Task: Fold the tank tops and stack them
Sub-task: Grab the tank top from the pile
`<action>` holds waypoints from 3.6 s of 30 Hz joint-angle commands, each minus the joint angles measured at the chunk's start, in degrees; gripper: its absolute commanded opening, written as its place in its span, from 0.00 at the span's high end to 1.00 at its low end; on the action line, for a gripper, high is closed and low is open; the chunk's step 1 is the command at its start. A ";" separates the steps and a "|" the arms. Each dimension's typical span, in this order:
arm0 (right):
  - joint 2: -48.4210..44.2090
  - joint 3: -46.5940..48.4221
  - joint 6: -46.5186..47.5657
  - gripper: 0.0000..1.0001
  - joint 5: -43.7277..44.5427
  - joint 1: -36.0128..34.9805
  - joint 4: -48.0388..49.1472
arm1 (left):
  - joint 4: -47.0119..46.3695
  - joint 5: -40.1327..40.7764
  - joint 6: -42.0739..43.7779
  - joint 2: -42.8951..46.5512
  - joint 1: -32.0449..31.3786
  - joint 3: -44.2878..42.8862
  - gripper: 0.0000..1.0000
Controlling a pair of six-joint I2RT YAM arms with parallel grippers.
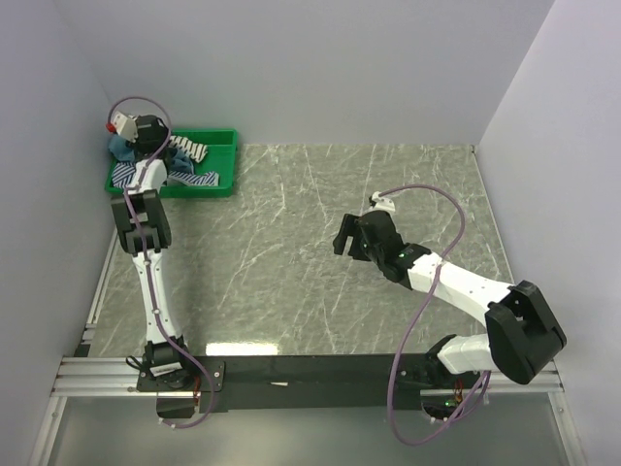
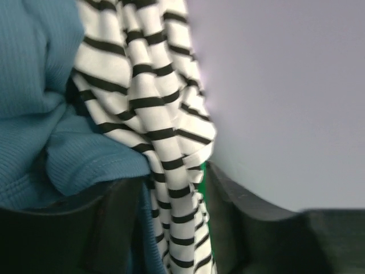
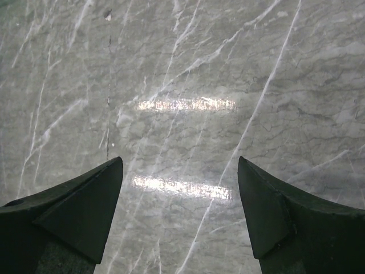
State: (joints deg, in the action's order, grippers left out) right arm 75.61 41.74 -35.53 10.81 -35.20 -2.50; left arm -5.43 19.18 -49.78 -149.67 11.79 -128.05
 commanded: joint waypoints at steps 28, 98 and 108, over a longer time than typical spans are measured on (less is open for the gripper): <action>-3.98 -1.13 -0.07 0.13 0.27 0.40 4.17 | -8.89 -8.80 -1.02 27.68 0.51 29.44 0.59; 3.75 1.07 -0.77 0.15 -2.11 0.75 4.35 | 9.84 7.38 -0.06 5.17 1.57 4.38 0.72; 3.58 1.16 -0.95 0.16 -2.63 1.01 4.52 | -3.26 -1.32 1.35 15.89 1.48 10.98 1.00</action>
State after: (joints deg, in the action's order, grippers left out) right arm 79.26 40.93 -36.16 8.16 -34.61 0.03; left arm -0.75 22.96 -49.60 -141.49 13.58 -117.03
